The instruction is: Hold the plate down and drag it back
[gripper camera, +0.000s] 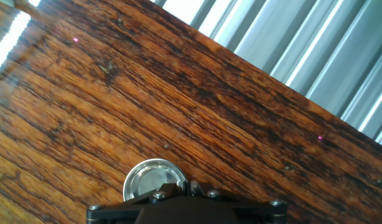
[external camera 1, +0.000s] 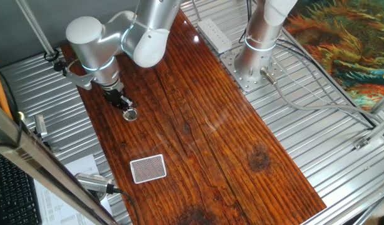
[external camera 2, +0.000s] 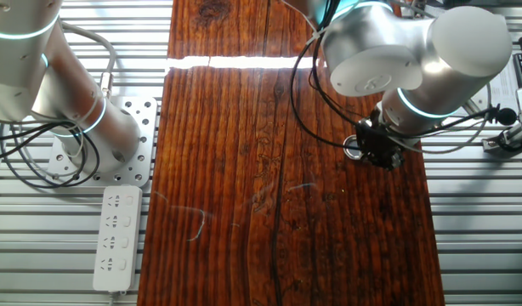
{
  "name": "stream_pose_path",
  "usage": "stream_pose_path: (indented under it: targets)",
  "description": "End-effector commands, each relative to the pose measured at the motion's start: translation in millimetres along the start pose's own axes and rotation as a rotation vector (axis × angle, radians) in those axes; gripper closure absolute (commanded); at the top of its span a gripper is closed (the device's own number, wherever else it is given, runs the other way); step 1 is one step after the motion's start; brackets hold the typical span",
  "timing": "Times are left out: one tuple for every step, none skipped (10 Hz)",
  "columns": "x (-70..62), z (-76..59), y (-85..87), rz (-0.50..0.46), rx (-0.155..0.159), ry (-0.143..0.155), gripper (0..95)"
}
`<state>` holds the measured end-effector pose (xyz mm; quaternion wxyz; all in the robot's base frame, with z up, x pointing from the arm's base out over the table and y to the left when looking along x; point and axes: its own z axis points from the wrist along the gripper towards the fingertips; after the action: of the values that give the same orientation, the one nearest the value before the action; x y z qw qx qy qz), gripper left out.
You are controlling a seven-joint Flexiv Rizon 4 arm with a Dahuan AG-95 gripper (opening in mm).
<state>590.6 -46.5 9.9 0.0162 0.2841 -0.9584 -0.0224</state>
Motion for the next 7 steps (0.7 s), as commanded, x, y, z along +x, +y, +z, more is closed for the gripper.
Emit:
stream_pose_path:
  targets:
    - [2.9,-0.3,-2.9,-0.003,-0.005,-0.001,95.0]
    - [3.6,-0.9,-3.9,-0.004,-0.006,-0.001,95.0]
    - [3.8,-0.9,-4.2,-0.006,-0.004,0.0,95.0]
    - [4.6,-1.0,-5.2,-0.009,-0.001,0.002,95.0]
    - [6.4,-1.1,-7.5,-0.015,-0.001,0.003,95.0]
    - [7.7,-1.6,-9.2,-0.016,-0.005,0.004,95.0]
    - [8.2,-1.8,-9.8,-0.017,-0.004,0.004,95.0]
